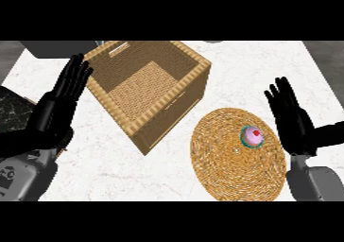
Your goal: Pick the cupcake from the placemat and place it in the basket
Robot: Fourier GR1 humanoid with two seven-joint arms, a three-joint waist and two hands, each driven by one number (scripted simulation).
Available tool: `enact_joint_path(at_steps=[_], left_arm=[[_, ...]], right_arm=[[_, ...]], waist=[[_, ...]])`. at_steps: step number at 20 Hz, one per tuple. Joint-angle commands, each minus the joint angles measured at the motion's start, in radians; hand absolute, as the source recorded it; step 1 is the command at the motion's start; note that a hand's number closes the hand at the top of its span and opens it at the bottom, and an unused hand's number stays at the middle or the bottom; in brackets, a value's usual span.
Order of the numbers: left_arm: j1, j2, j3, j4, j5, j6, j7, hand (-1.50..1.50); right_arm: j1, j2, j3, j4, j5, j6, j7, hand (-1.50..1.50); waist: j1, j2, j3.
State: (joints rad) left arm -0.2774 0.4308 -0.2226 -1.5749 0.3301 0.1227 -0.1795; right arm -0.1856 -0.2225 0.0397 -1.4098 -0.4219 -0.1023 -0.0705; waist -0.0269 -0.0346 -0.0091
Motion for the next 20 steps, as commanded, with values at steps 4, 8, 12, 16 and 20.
enact_joint_path(at_steps=[4, 8, 12, 16, 20], left_arm=[[0.015, 0.09, 0.02, 0.055, -0.115, 0.032, 0.028, 0.0], [0.033, 0.117, -0.006, 0.07, -0.152, 0.045, 0.092, 0.0], [0.052, 0.112, 0.027, 0.115, -0.18, 0.054, 0.077, 0.0], [0.055, 0.127, 0.024, 0.079, -0.176, 0.058, 0.131, 0.0], [0.048, 0.122, 0.021, 0.114, -0.197, 0.073, 0.122, 0.0]], right_arm=[[-0.139, -0.077, 0.136, -0.067, 0.034, 0.199, 0.069, 1.5], [-0.148, 0.158, 0.23, -0.06, -0.106, 0.226, 0.081, 1.5], [-0.124, 0.218, 0.405, -0.142, 0.159, -0.07, 0.029, -1.5], [-0.246, 0.097, 0.38, -0.183, 0.404, -0.218, 0.184, -1.5], [-0.38, -0.131, 0.375, -0.154, 0.587, -0.169, 0.393, -1.5]], waist=[[0.049, 0.035, 0.009], [0.078, 0.037, 0.012], [0.03, 0.031, 0.008], [0.022, 0.021, 0.006], [0.001, 0.016, 0.0]])
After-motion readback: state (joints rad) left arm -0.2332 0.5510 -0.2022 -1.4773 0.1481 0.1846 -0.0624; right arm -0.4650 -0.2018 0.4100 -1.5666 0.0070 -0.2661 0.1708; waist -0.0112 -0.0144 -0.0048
